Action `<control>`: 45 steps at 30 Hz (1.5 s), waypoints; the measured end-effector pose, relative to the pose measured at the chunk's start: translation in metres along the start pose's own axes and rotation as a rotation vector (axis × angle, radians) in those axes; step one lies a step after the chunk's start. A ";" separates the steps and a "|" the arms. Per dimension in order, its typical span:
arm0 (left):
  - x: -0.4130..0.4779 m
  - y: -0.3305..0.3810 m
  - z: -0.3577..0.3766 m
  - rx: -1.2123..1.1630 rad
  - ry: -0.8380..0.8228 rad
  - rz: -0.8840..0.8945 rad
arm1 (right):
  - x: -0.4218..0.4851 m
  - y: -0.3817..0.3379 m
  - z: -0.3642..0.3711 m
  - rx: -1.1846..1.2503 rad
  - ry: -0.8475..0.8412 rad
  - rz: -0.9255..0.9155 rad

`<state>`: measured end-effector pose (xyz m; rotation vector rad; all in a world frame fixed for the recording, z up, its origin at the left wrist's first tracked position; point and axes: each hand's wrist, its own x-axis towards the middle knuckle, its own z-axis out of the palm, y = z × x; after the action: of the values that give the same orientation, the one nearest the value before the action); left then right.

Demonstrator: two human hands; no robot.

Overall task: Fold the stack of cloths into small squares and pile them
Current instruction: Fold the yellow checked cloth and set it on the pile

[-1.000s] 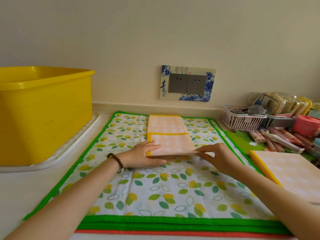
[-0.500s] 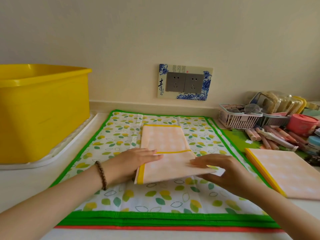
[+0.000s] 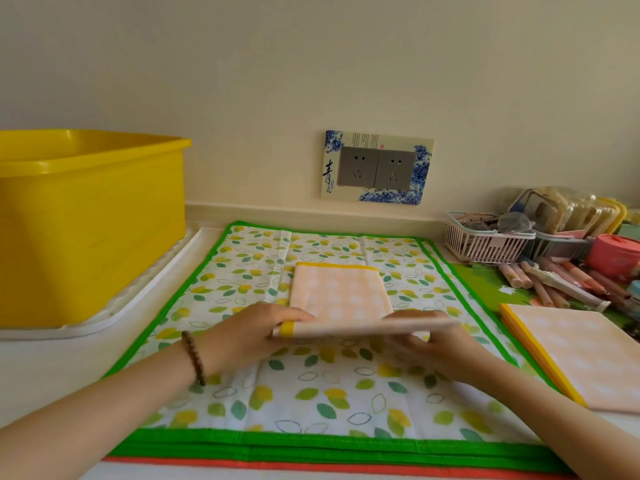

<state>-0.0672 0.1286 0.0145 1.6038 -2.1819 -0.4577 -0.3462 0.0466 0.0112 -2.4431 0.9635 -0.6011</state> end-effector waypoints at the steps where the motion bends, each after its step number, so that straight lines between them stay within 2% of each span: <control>1: 0.003 -0.001 -0.001 -0.076 0.071 -0.034 | 0.005 -0.001 0.001 0.052 0.047 0.048; 4: 0.012 -0.005 0.000 -0.130 0.225 -0.155 | 0.020 -0.001 0.002 0.097 0.123 0.145; 8: 0.024 -0.016 0.004 -0.215 0.299 -0.215 | 0.034 0.006 0.004 0.133 0.161 0.224; 14: 0.033 -0.022 0.008 -0.224 0.310 -0.304 | 0.043 0.010 0.013 0.193 0.236 0.384; 17: 0.036 -0.024 0.006 -0.204 0.265 -0.350 | 0.046 0.012 0.015 0.097 0.249 0.427; 20: 0.041 -0.023 -0.004 -0.064 0.237 -0.352 | 0.049 0.010 0.016 -0.044 0.272 0.398; 23: 0.058 -0.019 -0.008 0.009 0.273 -0.286 | 0.063 -0.004 0.022 -0.154 0.333 0.224; 26: 0.079 -0.016 -0.001 0.050 0.175 -0.251 | 0.090 -0.024 0.039 -0.246 0.239 0.147; 30: 0.093 -0.026 0.020 0.294 -0.003 -0.294 | 0.121 -0.035 0.066 -0.394 0.001 0.207; 34: 0.095 -0.031 0.025 0.363 -0.060 -0.308 | 0.124 -0.028 0.077 -0.411 -0.134 0.236; 38: 0.097 -0.033 0.024 0.339 -0.075 -0.316 | 0.116 -0.012 0.068 -0.407 -0.204 0.246; 45: 0.096 -0.036 0.025 0.303 -0.069 -0.300 | 0.100 0.016 0.040 -0.451 -0.231 0.309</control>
<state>-0.0759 0.0270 -0.0133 2.1235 -2.1471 -0.2777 -0.2670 -0.0255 -0.0066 -2.5788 1.4622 0.0119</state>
